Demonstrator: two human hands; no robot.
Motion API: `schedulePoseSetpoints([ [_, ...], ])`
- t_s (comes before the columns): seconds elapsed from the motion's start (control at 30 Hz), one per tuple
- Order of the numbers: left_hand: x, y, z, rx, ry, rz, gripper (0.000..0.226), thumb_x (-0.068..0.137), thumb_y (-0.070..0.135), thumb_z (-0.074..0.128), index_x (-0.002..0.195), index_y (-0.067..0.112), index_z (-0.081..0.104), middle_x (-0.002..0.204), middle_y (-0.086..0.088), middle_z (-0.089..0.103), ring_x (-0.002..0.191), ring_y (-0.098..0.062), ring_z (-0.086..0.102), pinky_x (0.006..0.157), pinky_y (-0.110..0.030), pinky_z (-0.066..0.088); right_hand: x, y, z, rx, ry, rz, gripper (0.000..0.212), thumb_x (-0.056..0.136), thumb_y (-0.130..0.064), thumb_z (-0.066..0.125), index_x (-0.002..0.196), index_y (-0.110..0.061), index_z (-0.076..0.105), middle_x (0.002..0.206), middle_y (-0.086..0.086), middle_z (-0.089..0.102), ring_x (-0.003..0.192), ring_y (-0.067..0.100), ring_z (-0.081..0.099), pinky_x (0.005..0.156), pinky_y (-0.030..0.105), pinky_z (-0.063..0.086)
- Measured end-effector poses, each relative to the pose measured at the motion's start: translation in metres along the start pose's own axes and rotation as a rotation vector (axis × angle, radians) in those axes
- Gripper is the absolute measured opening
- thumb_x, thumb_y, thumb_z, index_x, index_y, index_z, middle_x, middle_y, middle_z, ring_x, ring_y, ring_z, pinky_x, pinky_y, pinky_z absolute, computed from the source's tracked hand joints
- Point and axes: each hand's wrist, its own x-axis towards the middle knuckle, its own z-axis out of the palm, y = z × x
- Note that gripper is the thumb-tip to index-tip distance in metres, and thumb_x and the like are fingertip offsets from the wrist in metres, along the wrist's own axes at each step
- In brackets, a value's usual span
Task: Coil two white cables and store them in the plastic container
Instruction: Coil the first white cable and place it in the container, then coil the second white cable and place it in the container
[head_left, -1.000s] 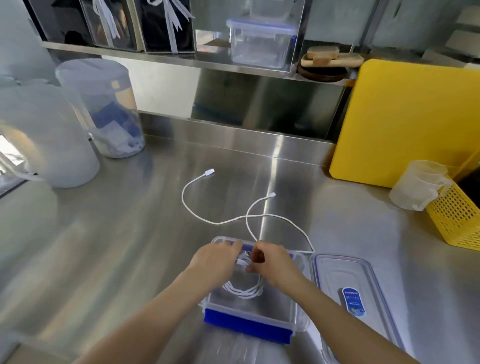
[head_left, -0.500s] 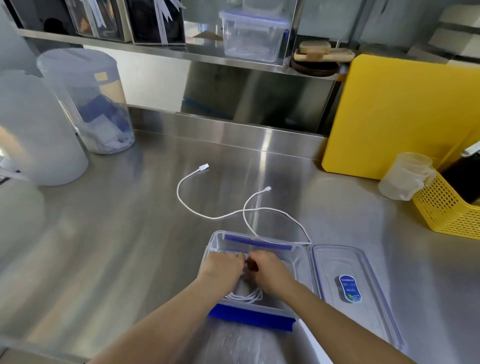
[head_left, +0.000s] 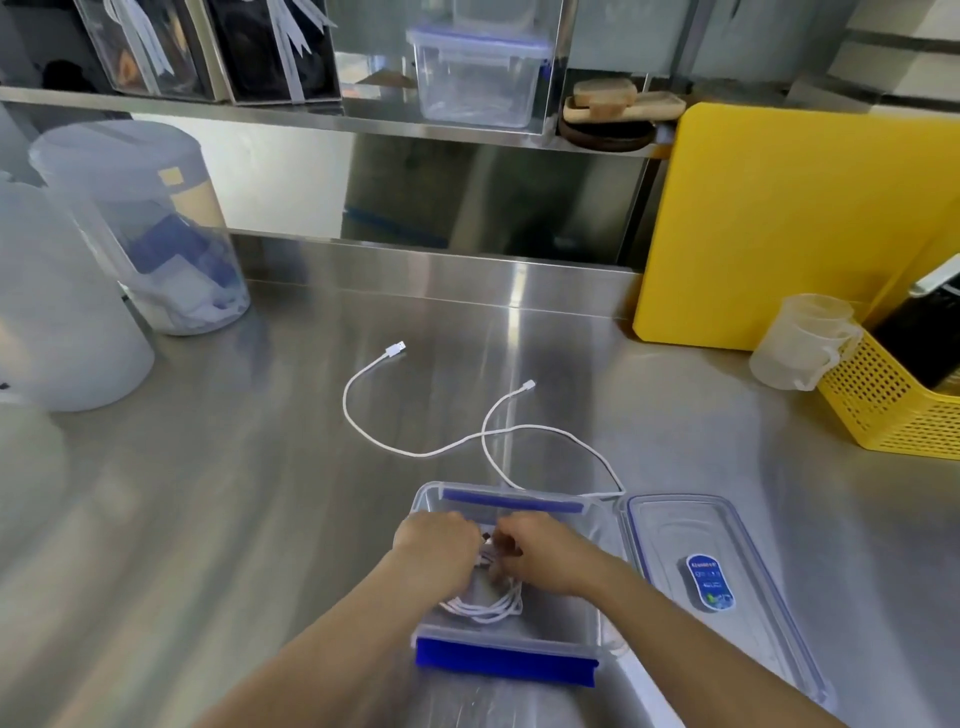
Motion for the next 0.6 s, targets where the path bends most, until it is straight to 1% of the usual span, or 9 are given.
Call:
schedulePoseSetpoints([
  [0.07, 0.001, -0.014, -0.022, -0.171, 0.011, 0.011, 0.033, 0.09, 0.027, 0.05, 0.121, 0.016, 0.05, 0.129, -0.01, 0.056, 0.116, -0.03, 0.055, 0.09, -0.039, 0.045, -0.002, -0.005, -0.025, -0.054, -0.139, -0.017, 0.027, 0.084, -0.025, 0.062, 0.107, -0.011, 0.059, 0.108, 0.009, 0.064, 0.091, 0.024, 0.058, 0.082, 0.036, 0.047],
  [0.13, 0.009, -0.032, -0.042, -0.299, 0.104, 0.021, 0.032, 0.088, 0.033, 0.051, 0.116, 0.017, 0.052, 0.122, -0.009, 0.06, 0.111, -0.03, 0.057, 0.087, -0.037, 0.045, -0.001, -0.01, -0.054, -0.018, -0.152, -0.036, 0.033, 0.083, -0.031, 0.064, 0.11, -0.012, 0.058, 0.106, 0.007, 0.064, 0.09, 0.023, 0.057, 0.081, 0.033, 0.046],
  [0.2, 0.022, -0.049, -0.056, -0.357, 0.309, 0.0, 0.03, 0.089, 0.032, 0.05, 0.113, 0.014, 0.053, 0.115, -0.01, 0.061, 0.107, -0.032, 0.058, 0.085, -0.038, 0.045, 0.005, -0.014, -0.078, 0.069, -0.001, -0.06, 0.029, 0.084, -0.03, 0.064, 0.105, -0.012, 0.059, 0.095, 0.004, 0.063, 0.084, 0.021, 0.056, 0.079, 0.033, 0.046],
  [0.23, 0.031, -0.057, -0.058, -0.336, 0.49, -0.001, 0.029, 0.089, 0.029, 0.052, 0.111, 0.011, 0.055, 0.112, -0.011, 0.063, 0.104, -0.033, 0.059, 0.083, -0.039, 0.047, 0.011, -0.015, -0.086, 0.104, 0.11, -0.063, 0.026, 0.085, -0.029, 0.063, 0.105, -0.013, 0.059, 0.093, 0.003, 0.063, 0.083, 0.022, 0.057, 0.079, 0.034, 0.047],
  [0.27, 0.04, -0.065, -0.057, -0.263, 0.675, -0.003, 0.031, 0.084, 0.027, 0.059, 0.109, 0.008, 0.059, 0.108, -0.013, 0.065, 0.099, -0.034, 0.063, 0.08, -0.04, 0.05, 0.02, -0.014, -0.092, 0.119, 0.212, -0.054, 0.026, 0.087, -0.029, 0.06, 0.108, -0.014, 0.059, 0.094, 0.004, 0.064, 0.086, 0.024, 0.058, 0.08, 0.035, 0.047],
  [0.3, 0.051, -0.072, -0.052, -0.203, 0.748, -0.021, 0.038, 0.076, 0.027, 0.069, 0.107, 0.005, 0.064, 0.105, -0.015, 0.069, 0.095, -0.035, 0.067, 0.076, -0.04, 0.054, 0.03, -0.013, -0.094, 0.11, 0.29, -0.04, 0.029, 0.088, -0.029, 0.058, 0.114, -0.016, 0.056, 0.101, 0.006, 0.065, 0.093, 0.026, 0.059, 0.084, 0.037, 0.048],
  [0.4, 0.084, -0.085, -0.023, -0.163, 0.7, -0.036, 0.061, 0.063, 0.037, 0.08, 0.114, 0.006, 0.066, 0.112, -0.017, 0.07, 0.1, -0.035, 0.068, 0.074, -0.044, 0.057, 0.063, -0.006, -0.09, -0.04, 0.357, -0.043, 0.053, 0.09, -0.033, 0.055, 0.138, -0.02, 0.037, 0.135, 0.01, 0.052, 0.124, 0.029, 0.046, 0.103, 0.04, 0.036],
  [0.5, 0.106, -0.087, 0.01, -0.171, 0.557, -0.04, 0.062, 0.075, 0.053, 0.045, 0.114, 0.01, 0.068, 0.114, -0.014, 0.071, 0.102, -0.034, 0.068, 0.075, -0.044, 0.057, 0.092, 0.004, -0.075, -0.19, 0.219, -0.085, 0.07, 0.091, -0.04, 0.051, 0.147, -0.026, 0.012, 0.156, 0.004, 0.02, 0.143, 0.021, 0.018, 0.112, 0.038, 0.019],
  [0.6, 0.121, -0.089, 0.039, -0.161, 0.434, -0.053, 0.063, 0.069, 0.052, 0.037, 0.101, 0.013, 0.074, 0.105, -0.01, 0.074, 0.092, -0.03, 0.072, 0.068, -0.042, 0.059, 0.112, 0.016, -0.058, -0.28, 0.04, -0.063, 0.072, 0.092, -0.042, 0.048, 0.147, -0.029, 0.003, 0.159, 0.003, 0.005, 0.145, 0.019, 0.005, 0.114, 0.042, 0.012],
])
